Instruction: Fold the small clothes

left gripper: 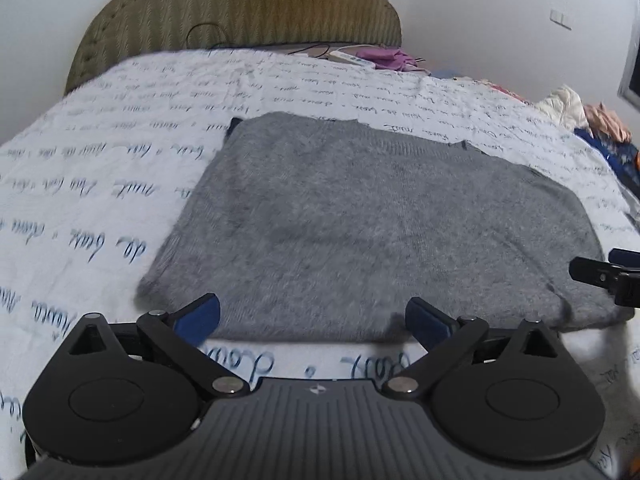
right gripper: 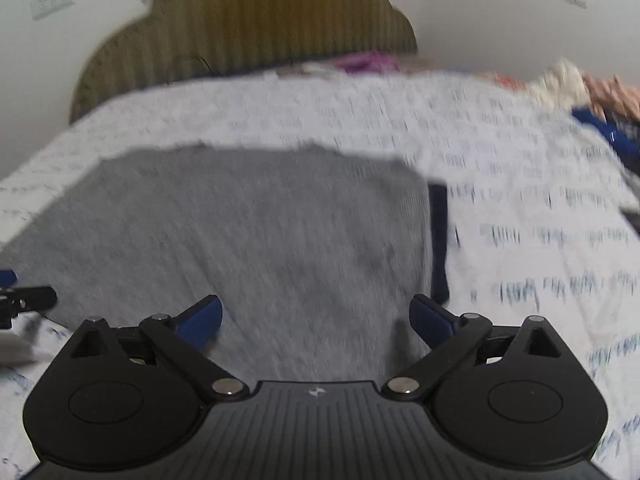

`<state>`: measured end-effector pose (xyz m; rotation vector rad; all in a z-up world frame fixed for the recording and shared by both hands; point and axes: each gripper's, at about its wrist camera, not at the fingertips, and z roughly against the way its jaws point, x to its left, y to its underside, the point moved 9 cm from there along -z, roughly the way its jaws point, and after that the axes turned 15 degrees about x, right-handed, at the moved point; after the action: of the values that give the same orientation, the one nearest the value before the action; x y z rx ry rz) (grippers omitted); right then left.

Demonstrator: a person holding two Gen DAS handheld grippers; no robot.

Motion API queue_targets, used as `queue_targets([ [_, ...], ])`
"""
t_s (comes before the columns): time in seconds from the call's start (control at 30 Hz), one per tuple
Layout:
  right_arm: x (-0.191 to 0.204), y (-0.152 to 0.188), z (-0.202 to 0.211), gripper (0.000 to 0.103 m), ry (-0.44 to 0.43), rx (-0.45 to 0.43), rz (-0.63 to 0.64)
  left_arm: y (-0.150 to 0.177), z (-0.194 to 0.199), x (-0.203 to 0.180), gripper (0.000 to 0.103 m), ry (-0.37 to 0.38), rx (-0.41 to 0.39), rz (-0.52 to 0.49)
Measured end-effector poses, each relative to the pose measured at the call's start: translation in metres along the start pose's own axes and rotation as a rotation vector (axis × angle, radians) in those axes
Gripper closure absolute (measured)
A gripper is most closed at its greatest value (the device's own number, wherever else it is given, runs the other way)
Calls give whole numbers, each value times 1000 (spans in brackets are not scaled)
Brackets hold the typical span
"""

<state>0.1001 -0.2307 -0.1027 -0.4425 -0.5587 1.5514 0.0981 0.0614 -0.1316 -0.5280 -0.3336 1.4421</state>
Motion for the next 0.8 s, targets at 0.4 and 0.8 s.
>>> queue_targets([
  [0.4, 6, 34, -24, 0, 33, 3, 4, 12, -3, 7, 4, -64, 26, -1],
  [0.8, 3, 33, -24, 0, 8, -10, -17, -17, -1, 74, 13, 168, -64, 556],
])
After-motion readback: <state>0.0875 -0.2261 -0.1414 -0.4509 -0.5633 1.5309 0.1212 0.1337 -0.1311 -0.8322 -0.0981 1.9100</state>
